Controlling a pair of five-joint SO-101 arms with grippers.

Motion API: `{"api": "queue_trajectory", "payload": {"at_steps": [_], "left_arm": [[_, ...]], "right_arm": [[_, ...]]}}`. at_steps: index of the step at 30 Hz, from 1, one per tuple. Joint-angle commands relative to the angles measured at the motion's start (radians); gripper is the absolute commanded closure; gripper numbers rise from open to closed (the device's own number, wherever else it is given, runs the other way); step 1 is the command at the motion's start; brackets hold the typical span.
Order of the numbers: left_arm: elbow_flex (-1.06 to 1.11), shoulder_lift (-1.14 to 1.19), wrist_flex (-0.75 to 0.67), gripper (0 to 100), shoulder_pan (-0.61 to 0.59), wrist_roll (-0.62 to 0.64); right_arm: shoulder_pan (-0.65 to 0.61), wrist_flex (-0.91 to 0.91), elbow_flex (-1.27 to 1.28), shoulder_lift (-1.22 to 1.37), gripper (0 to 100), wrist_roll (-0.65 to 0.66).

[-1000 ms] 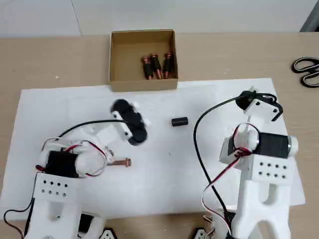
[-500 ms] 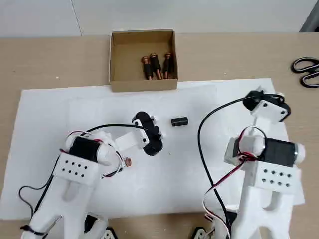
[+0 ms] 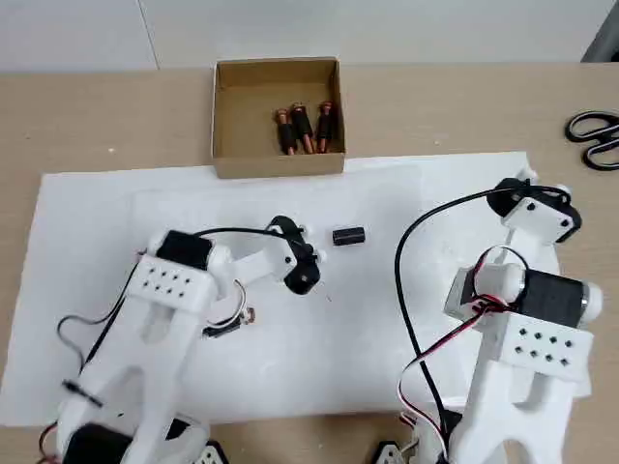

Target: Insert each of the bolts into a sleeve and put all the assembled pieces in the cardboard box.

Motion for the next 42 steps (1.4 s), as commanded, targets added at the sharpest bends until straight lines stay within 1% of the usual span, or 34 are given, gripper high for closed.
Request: {"api": "queue_trajectory", "payload": {"at_steps": [1, 5, 8, 13, 17, 20, 25, 38, 42], "left_arm": [[-0.051, 0.087, 0.014, 99, 0.006, -0.078], [-0.077, 0.170, 0.015, 99, 0.006, -0.137], [-0.114, 0.176, 0.037, 99, -0.008, -0.180], [-0.124, 0.184, 0.031, 91, -0.026, -0.236], [-0.122, 0.186, 0.029, 91, -0.023, -0.252], [-0.120, 0.186, 0.032, 91, -0.026, -0.295], [-0.114, 0.187, 0.003, 91, -0.026, -0.301], [-0.008, 0.187, -0.120, 91, -0.020, -0.322], [-0.008, 0.262, -0.155, 91, -0.020, -0.322]], "right_arm": [[0.008, -0.008, 0.000, -0.025, 99.5, 0.008], [0.008, -0.008, 0.000, -0.025, 99.5, 0.009], [0.008, -0.008, 0.000, -0.025, 99.5, 0.009], [0.008, -0.012, 0.000, -0.025, 99.5, 0.009], [0.008, -0.013, 0.000, -0.025, 99.5, 0.008], [0.008, -0.015, 0.000, -0.025, 99.5, 0.008], [0.008, -0.016, 0.000, -0.025, 99.5, 0.006], [0.008, -0.018, 0.000, -0.025, 99.5, 0.003], [0.007, -0.018, 0.000, -0.025, 99.5, 0.003]]}}
